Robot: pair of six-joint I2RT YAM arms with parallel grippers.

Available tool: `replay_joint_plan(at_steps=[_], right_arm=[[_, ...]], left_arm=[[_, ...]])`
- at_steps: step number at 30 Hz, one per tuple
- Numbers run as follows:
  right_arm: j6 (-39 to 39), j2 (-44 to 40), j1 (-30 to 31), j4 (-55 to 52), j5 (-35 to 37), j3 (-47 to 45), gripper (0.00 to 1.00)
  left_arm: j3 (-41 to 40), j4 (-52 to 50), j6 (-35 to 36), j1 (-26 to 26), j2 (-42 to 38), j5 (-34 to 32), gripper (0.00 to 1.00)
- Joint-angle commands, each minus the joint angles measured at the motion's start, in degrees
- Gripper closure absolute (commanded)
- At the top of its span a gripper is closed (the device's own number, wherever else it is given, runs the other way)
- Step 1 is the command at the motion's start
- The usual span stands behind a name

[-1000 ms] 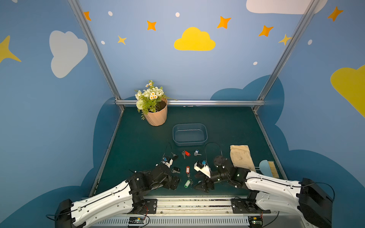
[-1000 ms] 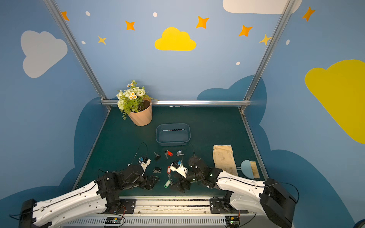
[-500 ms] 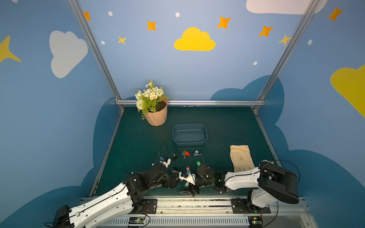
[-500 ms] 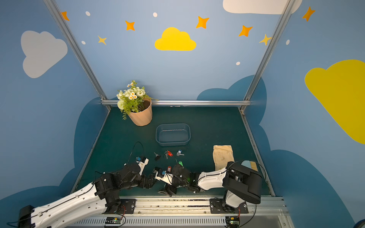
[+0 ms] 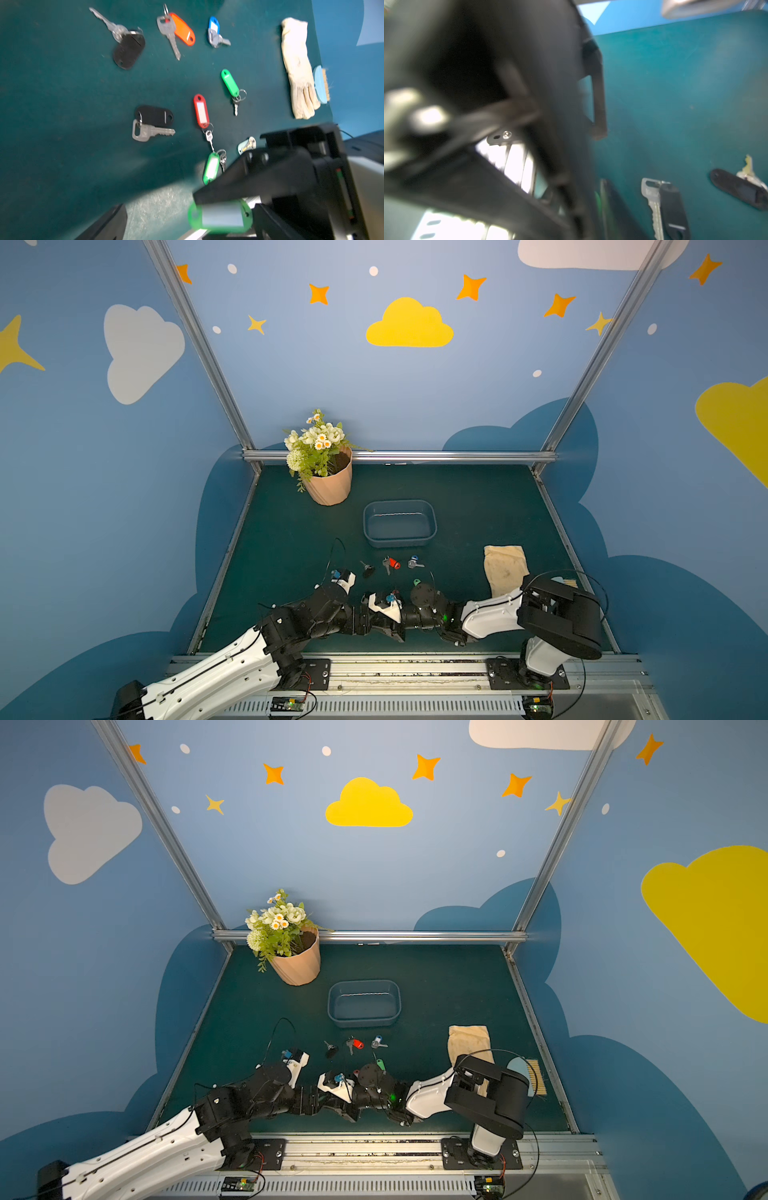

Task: Take the keys out of the storage box
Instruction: Place the key at the center of the board.

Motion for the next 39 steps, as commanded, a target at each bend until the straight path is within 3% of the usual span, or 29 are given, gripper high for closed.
replay_joint_plan(at_steps=[1, 8, 20, 31, 39], right_arm=[[0.0, -1.3, 0.0, 2.7, 0.2, -1.5, 0.78], [0.5, -1.4, -0.1, 2.7, 0.2, -3.0, 0.92], [2.0, 2.8, 2.3, -3.0, 0.8, 1.3, 0.91], [3.6, 9.2, 1.2, -1.1, 4.5, 2.7, 0.79], [2.8, 8.1, -0.2, -1.1, 2.5, 1.8, 0.58]], left_arm=[[0.2, -1.3, 0.0, 0.7, -1.0, 0.3, 0.0], [0.3, -1.5, 0.0, 2.1, -1.9, 0.3, 0.0], [0.5, -3.7, -1.2, 6.1, -1.5, -3.6, 0.0], [-0.4, -1.4, -0.1, 14.2, 1.9, -3.7, 0.0], [-0.1, -1.0, 1.7, 17.0, 2.6, -2.9, 0.0]])
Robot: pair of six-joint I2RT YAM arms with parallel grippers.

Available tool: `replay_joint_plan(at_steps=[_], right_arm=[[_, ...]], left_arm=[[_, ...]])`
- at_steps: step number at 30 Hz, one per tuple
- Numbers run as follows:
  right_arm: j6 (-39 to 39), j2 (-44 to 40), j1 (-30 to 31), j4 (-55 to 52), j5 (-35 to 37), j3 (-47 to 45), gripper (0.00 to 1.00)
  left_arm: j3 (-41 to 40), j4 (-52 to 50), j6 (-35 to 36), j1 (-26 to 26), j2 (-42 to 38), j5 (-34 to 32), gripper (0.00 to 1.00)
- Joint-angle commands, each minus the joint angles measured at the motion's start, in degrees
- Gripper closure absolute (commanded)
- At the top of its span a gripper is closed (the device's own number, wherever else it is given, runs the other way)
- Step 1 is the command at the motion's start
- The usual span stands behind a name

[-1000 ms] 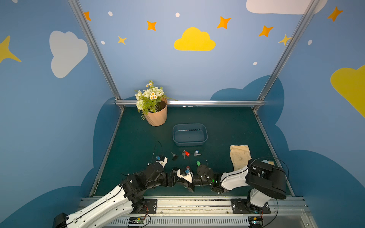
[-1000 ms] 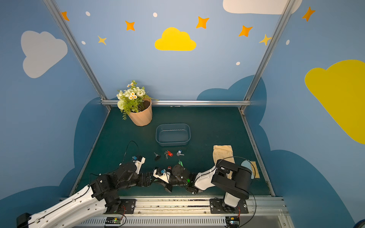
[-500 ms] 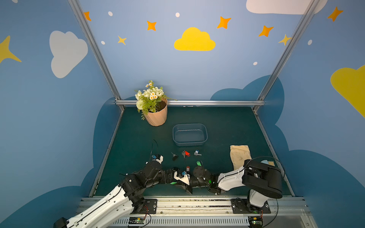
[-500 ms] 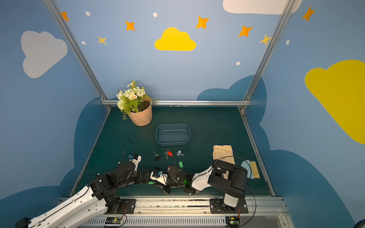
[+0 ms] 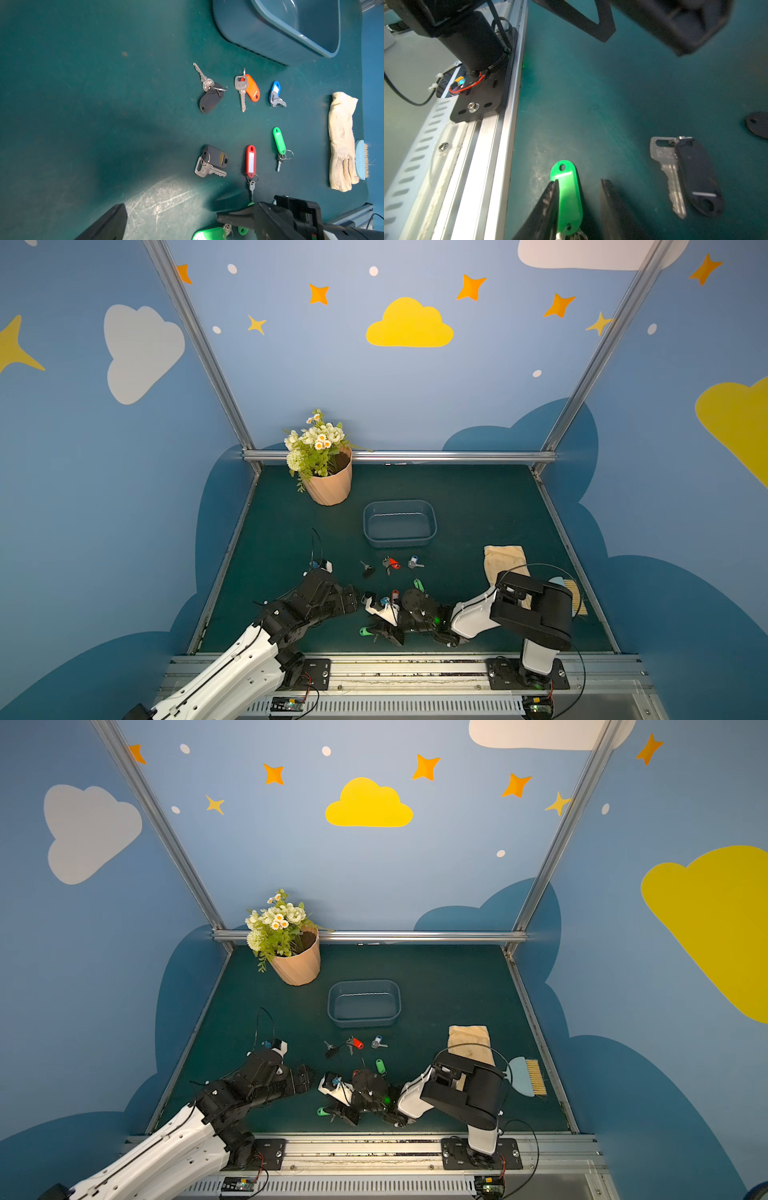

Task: Take the keys out of the storage box
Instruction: Place the key at the center of the board, then reset both arms

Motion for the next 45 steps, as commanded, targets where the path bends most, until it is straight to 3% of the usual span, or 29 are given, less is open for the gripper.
replay_joint_plan(at_steps=[1, 5, 8, 10, 13, 14, 16, 19, 24, 26, 27, 29, 32, 35, 38, 42, 45], right_arm=[[-0.8, -1.0, -0.3, 0.8, -0.5, -0.1, 0.56], [-1.5, -5.2, -0.3, 0.7, 0.2, -1.6, 0.52], [-2.1, -12.6, -0.4, -2.3, 2.4, -3.1, 0.43], [-2.7, -18.9, -0.3, -8.2, 6.9, -3.1, 0.31], [-2.5, -30.8, -0.7, -27.7, 19.6, -0.9, 0.17], [-4.2, -34.6, -1.7, -33.5, 20.8, 0.0, 0.03], [-5.2, -41.3, -3.0, -39.9, 27.8, -0.2, 0.02], [-3.1, -50.9, -9.2, -45.8, 40.3, -2.8, 0.02], [4.6, -60.8, -31.3, -49.7, 53.3, -8.1, 0.02], [6.2, -62.1, -41.4, -45.9, 51.1, -11.1, 0.02], [6.2, -62.7, -46.5, -44.5, 46.0, -11.7, 0.02], [2.8, -62.7, -54.1, -40.2, 34.7, -13.4, 0.02], [-1.4, -58.8, -61.0, -32.4, 26.2, -16.2, 0.02], [-0.1, -48.9, -65.6, -29.2, 24.8, -15.0, 0.02], [-0.6, -40.0, -67.0, -32.2, 21.2, -9.0, 0.02], [-4.6, -32.1, -67.2, -28.6, 21.1, -4.6, 0.02], [-3.2, -27.9, -68.1, -25.5, 21.1, -2.5, 0.02]], left_arm=[[-0.1, 0.3, 1.8, 0.9, 0.2, 0.4, 0.0], [0.8, 0.4, 3.4, 1.4, 1.0, 0.0, 0.0], [2.3, 0.5, 5.7, 1.4, 2.2, -2.0, 0.0], [3.9, 0.9, 7.6, 1.4, 3.1, -4.4, 0.0], [6.8, 1.9, 10.8, 1.4, 4.0, -9.6, 0.0], [7.6, 2.3, 11.9, 1.5, 4.4, -12.2, 0.0], [8.6, 4.0, 14.3, 1.5, 5.0, -17.6, 0.0], [8.8, 8.7, 19.0, 1.7, 6.6, -27.0, 0.0], [6.0, 22.6, 29.7, 3.2, 11.1, -39.7, 0.0], [2.4, 32.8, 38.8, 5.6, 13.4, -36.1, 0.0], [0.9, 37.1, 41.5, 7.9, 15.2, -32.9, 0.0], [3.3, 35.0, 41.8, 14.9, 18.9, -23.6, 0.0], [4.7, 37.4, 40.5, 24.3, 24.4, -13.5, 0.0], [1.2, 47.9, 41.2, 29.3, 28.8, -7.2, 0.0], [-3.3, 61.7, 45.1, 30.3, 32.9, -6.2, 0.0], [-0.5, 66.9, 46.7, 32.9, 39.6, -4.2, 0.0], [0.6, 75.2, 44.1, 38.1, 47.7, 5.7, 0.0]])
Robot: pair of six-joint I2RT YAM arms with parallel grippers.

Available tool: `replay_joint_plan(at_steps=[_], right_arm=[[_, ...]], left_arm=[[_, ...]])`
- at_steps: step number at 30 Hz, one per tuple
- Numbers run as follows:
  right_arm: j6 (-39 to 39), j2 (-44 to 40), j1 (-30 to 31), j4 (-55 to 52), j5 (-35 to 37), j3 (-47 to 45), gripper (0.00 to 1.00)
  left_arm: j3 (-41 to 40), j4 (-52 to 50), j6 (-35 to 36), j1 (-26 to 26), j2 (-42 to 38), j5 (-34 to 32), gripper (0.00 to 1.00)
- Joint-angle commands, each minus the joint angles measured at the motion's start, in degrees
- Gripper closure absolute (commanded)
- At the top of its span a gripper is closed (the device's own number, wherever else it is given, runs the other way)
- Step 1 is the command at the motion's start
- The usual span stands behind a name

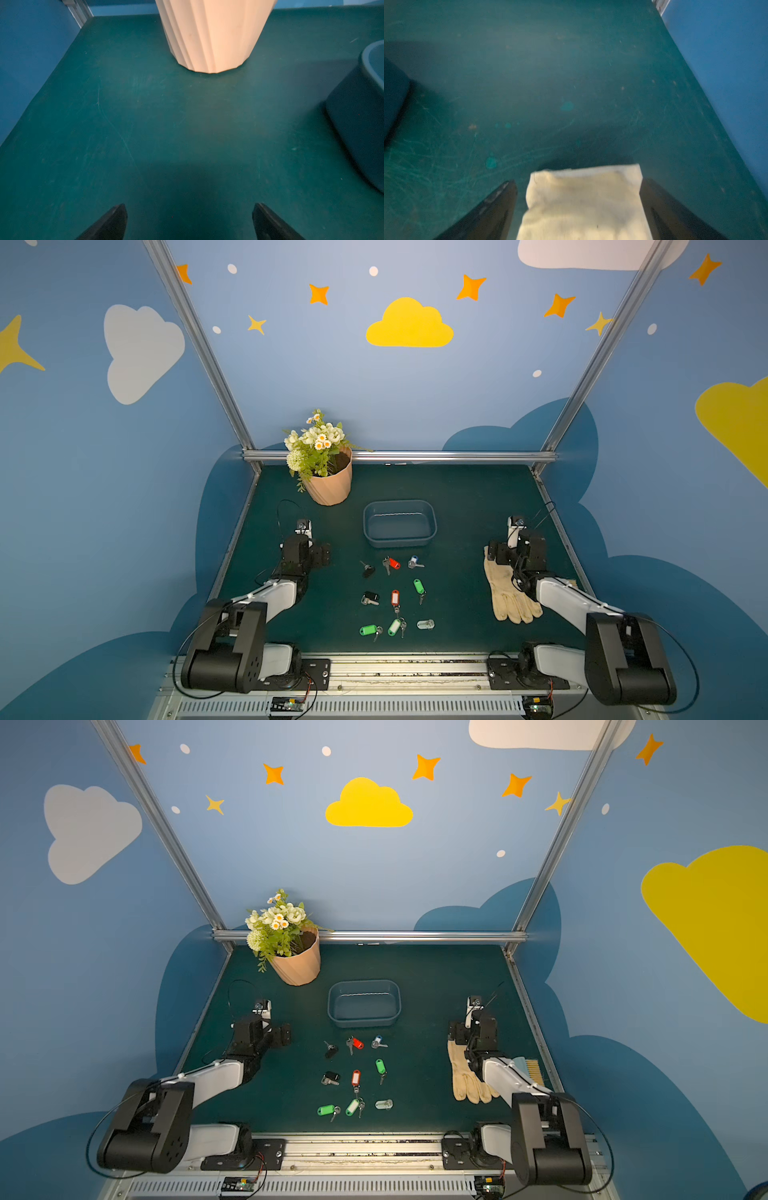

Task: Take the keys out of the storage box
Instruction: Reset both arms

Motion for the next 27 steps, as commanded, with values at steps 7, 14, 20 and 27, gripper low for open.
replay_joint_plan(at_steps=[7, 14, 20, 27], right_arm=[[-1.0, 15.3, -1.3, 38.9, -9.3, -6.9, 0.02], [1.4, 11.9, -1.3, 24.7, -4.9, -2.6, 0.02], [0.3, 10.0, -1.3, 16.8, -5.4, -0.2, 0.02], [-0.7, 9.7, -1.3, 14.8, -6.1, 0.4, 0.02]], left_arm=[[-0.2, 18.3, 0.4, 5.2, 8.3, 15.4, 0.0], [0.0, 17.4, 0.7, 5.0, 8.0, 15.3, 0.0], [-0.2, 17.6, 0.8, 4.9, 7.7, 15.1, 0.0], [0.0, 17.4, 0.8, 4.8, 8.0, 14.9, 0.0]])
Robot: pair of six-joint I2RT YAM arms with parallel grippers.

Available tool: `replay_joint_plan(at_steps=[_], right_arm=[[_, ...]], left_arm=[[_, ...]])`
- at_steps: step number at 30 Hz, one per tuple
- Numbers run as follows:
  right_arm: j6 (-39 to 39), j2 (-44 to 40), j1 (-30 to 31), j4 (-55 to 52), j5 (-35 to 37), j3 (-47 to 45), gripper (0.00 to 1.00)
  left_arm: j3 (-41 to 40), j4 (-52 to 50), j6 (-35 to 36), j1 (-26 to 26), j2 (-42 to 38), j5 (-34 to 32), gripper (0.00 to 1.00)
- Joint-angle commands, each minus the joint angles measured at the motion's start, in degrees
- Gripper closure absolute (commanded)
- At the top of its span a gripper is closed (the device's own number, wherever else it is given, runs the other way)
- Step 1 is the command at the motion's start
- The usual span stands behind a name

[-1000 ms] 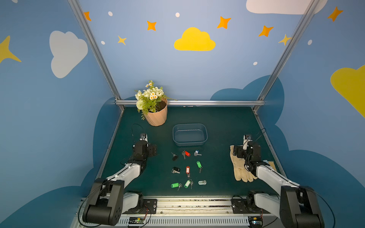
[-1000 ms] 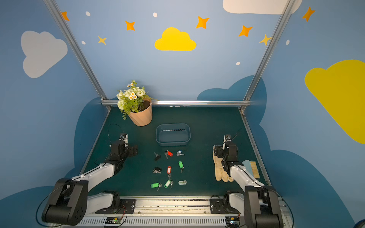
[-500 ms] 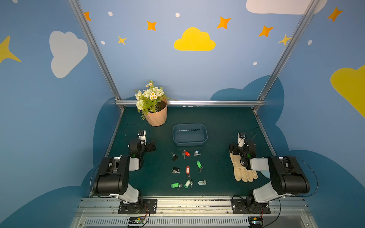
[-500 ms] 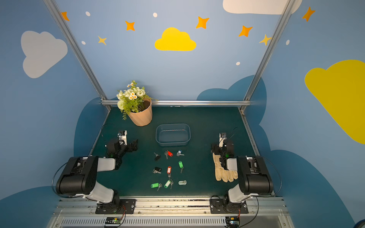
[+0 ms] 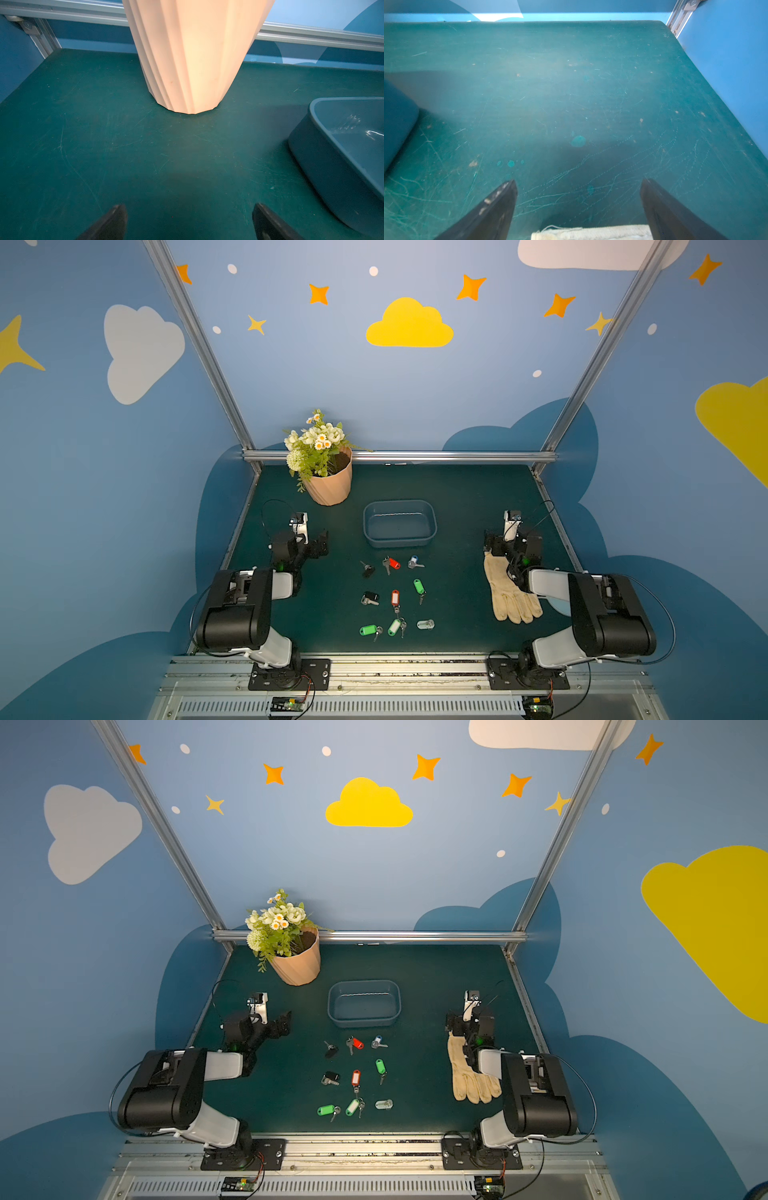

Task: Take the keys out of the storage box
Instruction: Reset both arms

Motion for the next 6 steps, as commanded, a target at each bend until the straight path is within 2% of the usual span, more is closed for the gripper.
replay_joint_plan(at_steps=[1, 6], right_arm=[[-0.7, -1.2, 0.0, -2.2, -0.3, 1.3, 0.02], [-0.6, -1.2, 0.0, -2.2, -0.3, 1.3, 0.02]], left_arm=[[0.9, 0.2, 0.6, -0.2, 0.0, 0.6, 0.0], [0.7, 0.5, 0.9, -0.5, -0.3, 0.2, 0.0]])
